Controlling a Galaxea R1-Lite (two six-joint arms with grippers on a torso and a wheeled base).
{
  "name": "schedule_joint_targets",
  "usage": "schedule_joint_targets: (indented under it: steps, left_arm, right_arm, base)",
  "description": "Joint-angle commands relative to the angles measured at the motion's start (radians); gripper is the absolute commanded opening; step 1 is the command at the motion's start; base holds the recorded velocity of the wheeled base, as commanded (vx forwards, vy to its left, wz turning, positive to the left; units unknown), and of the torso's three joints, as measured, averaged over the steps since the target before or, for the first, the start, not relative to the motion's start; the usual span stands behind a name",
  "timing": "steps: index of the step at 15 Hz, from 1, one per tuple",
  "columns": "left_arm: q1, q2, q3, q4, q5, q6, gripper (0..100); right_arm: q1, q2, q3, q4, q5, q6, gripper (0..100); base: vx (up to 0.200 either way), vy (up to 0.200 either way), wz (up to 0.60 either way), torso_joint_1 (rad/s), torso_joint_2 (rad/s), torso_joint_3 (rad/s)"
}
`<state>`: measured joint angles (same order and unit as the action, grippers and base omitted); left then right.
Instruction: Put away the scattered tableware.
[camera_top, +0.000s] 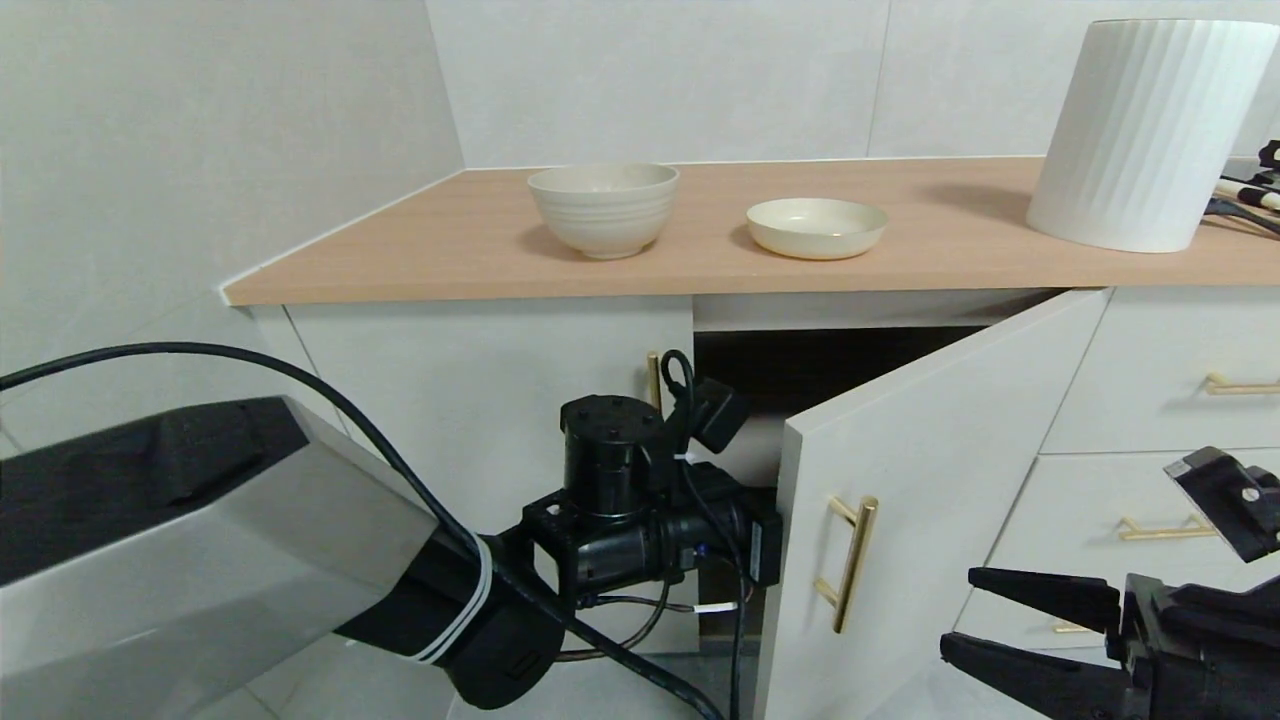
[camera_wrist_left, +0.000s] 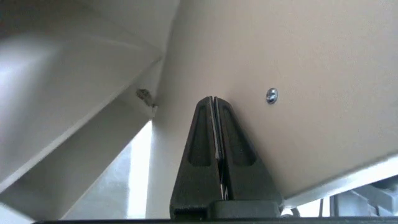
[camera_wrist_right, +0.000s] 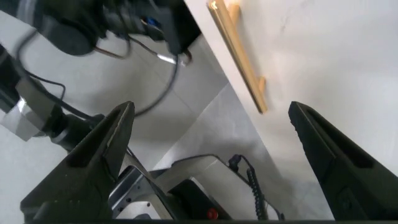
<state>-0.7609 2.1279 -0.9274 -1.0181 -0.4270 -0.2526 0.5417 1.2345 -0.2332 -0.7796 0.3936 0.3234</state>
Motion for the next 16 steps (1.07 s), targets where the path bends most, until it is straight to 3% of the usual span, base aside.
schedule_joint_targets:
  steps: [1,6,9,13,16]
  left_arm:
    - [-0.011,0.006,-0.004,0.003,0.008,-0.001,0]
    - [-0.051,-0.022,-0.030,0.098,0.017,-0.001,0]
    - [-0.063,-0.016,-0.044,0.118,0.017,-0.001,0]
    - [-0.066,0.010,-0.067,0.118,0.017,-0.001,0]
    - [-0.077,0.034,-0.140,0.170,0.017,-0.001,0]
  right_arm:
    - [0.003,-0.044,-0.002,0.013,0.002,0.000,100]
    - [0.003,-0.197,-0.075,0.187,0.011,-0.046,100]
    - [0.001,-0.311,-0.141,0.355,0.142,-0.046,100]
    - [0.001,-0.317,-0.152,0.381,0.166,-0.046,100]
    - [0.001,-0.320,-0.152,0.387,0.206,-0.046,100]
  base:
    - [0.000,0.000,0.00,0.000,0.00,0.000]
    - [-0.160,0.000,0.00,0.004,0.00,-0.001]
    - [0.000,0.000,0.00,0.000,0.00,0.000]
    - [0.000,0.000,0.00,0.000,0.00,0.000]
    - [0.000,0.000,0.00,0.000,0.00,0.000]
